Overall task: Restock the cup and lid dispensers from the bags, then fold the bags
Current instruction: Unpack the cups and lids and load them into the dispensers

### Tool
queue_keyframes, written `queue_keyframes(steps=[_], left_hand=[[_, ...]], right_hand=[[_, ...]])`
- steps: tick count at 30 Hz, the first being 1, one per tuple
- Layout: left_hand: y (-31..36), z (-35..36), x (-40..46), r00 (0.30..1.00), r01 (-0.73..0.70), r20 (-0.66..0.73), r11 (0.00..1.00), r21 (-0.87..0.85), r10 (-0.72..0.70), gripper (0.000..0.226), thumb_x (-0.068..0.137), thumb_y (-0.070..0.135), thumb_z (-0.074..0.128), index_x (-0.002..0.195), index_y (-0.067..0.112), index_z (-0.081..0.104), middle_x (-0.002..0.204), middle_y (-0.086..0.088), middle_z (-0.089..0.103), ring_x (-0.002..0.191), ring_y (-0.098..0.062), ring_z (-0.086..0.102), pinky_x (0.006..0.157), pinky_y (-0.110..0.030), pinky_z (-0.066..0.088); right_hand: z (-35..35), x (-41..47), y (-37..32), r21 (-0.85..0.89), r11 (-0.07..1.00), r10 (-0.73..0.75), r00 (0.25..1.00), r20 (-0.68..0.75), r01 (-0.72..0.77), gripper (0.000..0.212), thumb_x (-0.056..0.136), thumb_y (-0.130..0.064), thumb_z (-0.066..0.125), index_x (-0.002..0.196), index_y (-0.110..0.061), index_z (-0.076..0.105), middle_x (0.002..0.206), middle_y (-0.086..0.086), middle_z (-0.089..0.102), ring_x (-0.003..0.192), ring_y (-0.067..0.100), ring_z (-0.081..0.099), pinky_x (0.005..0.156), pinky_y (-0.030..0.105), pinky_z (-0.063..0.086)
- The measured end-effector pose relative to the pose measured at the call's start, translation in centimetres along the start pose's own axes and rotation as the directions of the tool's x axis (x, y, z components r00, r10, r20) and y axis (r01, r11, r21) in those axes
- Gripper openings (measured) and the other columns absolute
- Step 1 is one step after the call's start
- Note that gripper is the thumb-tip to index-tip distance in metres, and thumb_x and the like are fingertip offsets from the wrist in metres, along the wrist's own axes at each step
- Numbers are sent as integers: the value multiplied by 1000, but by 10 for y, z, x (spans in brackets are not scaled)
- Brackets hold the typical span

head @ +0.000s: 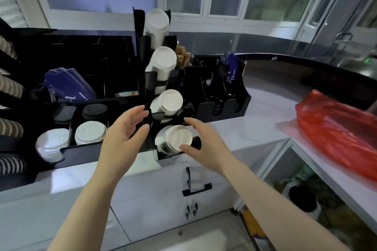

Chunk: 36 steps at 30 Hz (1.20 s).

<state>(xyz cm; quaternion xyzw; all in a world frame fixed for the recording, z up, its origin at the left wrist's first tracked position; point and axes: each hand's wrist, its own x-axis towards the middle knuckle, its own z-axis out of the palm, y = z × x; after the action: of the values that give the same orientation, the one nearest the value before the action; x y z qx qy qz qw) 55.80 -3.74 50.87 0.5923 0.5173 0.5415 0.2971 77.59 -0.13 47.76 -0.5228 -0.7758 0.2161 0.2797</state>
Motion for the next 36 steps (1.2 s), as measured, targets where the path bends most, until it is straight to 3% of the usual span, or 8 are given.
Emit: queue_keyframes(steps=[6, 9, 13, 17, 22, 26, 31, 36], left_hand=[[21, 24, 8, 995, -96, 33, 985, 143, 92, 44, 88, 18, 61, 122, 45, 53, 125, 25, 57, 121, 4, 48, 105, -27, 36], [40, 48, 22, 988, -152, 54, 956, 253, 142, 41, 88, 29, 59, 126, 45, 51, 127, 30, 53, 120, 8, 46, 99, -14, 34], [58, 100, 31, 981, -190, 30, 918, 349, 191, 43, 89, 24, 58, 130, 36, 51, 122, 35, 48, 112, 25, 38, 86, 6, 27], [74, 160, 36, 977, -205, 29, 903, 376, 210, 46, 90, 21, 59, 134, 30, 49, 122, 35, 44, 111, 30, 32, 91, 7, 21], [77, 206, 43, 986, -146, -17, 896, 419, 168, 47, 90, 22, 59, 136, 28, 48, 130, 22, 49, 120, 13, 38, 97, 1, 25], [75, 215, 44, 989, -81, -69, 869, 487, 131, 48, 90, 23, 59, 137, 29, 46, 132, 22, 48, 120, 14, 36, 94, 4, 24], [77, 213, 51, 987, -33, -111, 823, 568, 116, 52, 91, 25, 59, 139, 29, 43, 138, 18, 47, 119, 15, 33, 92, 5, 21], [71, 214, 63, 988, -47, -96, 817, 575, 124, 53, 90, 28, 59, 140, 33, 40, 134, 25, 43, 118, 17, 30, 91, 3, 21]], right_hand=[[-17, 7, 20, 25, 998, -50, 998, -41, 51, 51, 90, -37, 62, 138, -31, 46, 139, -19, 47, 126, -5, 34, 89, -4, 20], [-38, 16, 35, 64, 996, -64, 997, -49, 67, 47, 91, -34, 62, 135, -30, 49, 134, -19, 51, 125, -3, 38, 92, 1, 23], [-73, 24, 71, 80, 989, -118, 991, -59, 123, 42, 89, -34, 63, 131, -31, 54, 123, -26, 52, 121, -4, 43, 98, 9, 27], [-115, 33, 104, 71, 978, -192, 981, -34, 194, 39, 87, -38, 65, 125, -33, 59, 114, -30, 53, 111, -9, 47, 94, 8, 32], [-151, 57, 122, 87, 950, -303, 953, 7, 301, 38, 86, -34, 66, 123, -32, 60, 112, -29, 55, 107, -11, 47, 89, 4, 31], [-157, 75, 119, 143, 922, -369, 928, 51, 359, 39, 88, -34, 64, 126, -31, 58, 120, -22, 58, 108, -13, 46, 86, -3, 29], [-158, 89, 110, 183, 893, -427, 903, 58, 410, 41, 88, -34, 64, 128, -31, 56, 123, -19, 60, 114, -6, 50, 88, 4, 31], [-160, 96, 118, 173, 901, -409, 912, 34, 398, 41, 88, -33, 64, 128, -31, 56, 121, -22, 58, 112, -10, 47, 87, 2, 31]])
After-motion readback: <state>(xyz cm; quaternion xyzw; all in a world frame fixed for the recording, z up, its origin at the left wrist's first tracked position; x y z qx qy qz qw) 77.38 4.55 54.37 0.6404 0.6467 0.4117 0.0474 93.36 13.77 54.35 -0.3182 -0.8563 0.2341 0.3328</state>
